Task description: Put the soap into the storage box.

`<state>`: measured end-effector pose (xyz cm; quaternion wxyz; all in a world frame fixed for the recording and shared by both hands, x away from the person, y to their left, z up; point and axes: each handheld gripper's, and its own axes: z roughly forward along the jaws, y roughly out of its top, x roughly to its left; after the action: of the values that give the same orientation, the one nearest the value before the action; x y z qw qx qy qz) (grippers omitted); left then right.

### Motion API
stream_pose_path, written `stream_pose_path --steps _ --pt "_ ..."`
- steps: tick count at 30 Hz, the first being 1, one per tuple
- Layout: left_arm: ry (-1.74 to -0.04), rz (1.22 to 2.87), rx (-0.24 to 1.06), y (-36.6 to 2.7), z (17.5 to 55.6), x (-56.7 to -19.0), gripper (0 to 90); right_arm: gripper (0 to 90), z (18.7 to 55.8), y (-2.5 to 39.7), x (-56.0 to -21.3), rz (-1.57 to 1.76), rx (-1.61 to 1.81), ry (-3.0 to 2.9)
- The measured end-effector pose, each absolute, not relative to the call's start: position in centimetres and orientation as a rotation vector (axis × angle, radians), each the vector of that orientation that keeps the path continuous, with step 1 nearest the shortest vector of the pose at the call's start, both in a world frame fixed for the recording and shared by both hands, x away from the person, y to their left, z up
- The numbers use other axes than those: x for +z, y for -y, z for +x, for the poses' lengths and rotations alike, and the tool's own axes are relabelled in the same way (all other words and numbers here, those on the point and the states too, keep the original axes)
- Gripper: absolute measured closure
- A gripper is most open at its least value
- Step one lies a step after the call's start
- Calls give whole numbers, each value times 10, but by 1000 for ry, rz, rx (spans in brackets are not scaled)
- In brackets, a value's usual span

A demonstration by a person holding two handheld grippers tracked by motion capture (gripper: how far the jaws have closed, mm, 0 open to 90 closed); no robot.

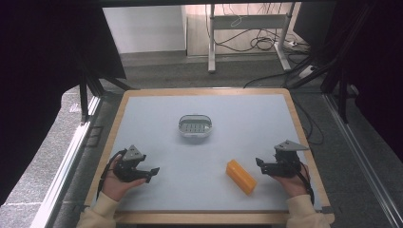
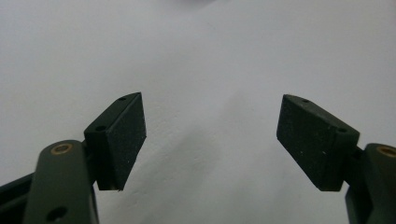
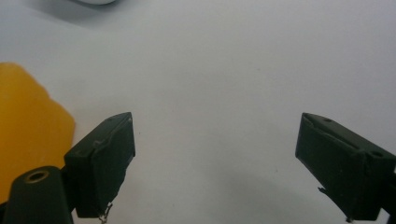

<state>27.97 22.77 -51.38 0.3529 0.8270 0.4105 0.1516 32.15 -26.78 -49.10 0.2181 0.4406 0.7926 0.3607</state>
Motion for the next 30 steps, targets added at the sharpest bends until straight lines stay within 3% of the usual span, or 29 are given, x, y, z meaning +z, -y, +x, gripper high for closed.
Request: stream_pose_path --steps 30 --pt "-1055 2157 365 -226 280 -517 242 158 317 273 -480 1213 977 -2217"
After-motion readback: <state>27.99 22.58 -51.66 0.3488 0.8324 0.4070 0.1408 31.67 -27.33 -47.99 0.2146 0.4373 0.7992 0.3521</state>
